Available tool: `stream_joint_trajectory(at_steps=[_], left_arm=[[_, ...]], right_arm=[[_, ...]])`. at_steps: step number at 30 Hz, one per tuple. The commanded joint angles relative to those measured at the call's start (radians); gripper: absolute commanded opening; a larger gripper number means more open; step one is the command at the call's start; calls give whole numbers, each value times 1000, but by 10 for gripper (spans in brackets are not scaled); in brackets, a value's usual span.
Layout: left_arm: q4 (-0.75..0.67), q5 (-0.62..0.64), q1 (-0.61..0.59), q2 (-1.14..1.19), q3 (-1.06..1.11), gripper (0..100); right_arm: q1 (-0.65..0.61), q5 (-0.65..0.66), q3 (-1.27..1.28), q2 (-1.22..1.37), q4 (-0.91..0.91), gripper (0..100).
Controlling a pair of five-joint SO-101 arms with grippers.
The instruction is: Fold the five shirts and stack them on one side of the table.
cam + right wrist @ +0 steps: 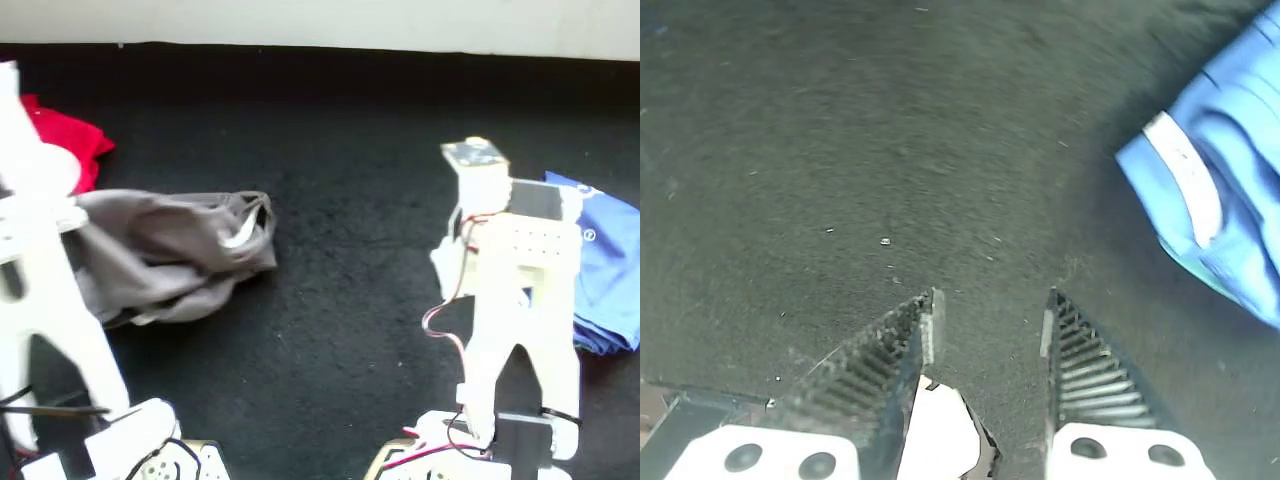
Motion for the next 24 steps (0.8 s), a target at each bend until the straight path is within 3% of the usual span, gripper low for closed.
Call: stream_joint_trajectory(at_steps=[1, 7, 13, 15, 20, 24], left_arm=[[3, -35, -168, -22, -44, 6], [-55, -29, -443, 110, -53, 6], [-52, -28, -558, 165, -53, 11], [-49, -31, -550, 163, -59, 24], [117, -35, -438, 124, -160, 197], [149, -87, -298, 50, -179, 205]], right_arm=[[-101, 8, 2, -28, 1, 166], [-220, 8, 2, -27, -77, 166], [-297, 6, -28, 88, -102, 166], [-305, -23, -64, 133, -94, 166], [-306, -66, -188, 194, 2, 166], [-326, -64, -219, 180, 12, 166]])
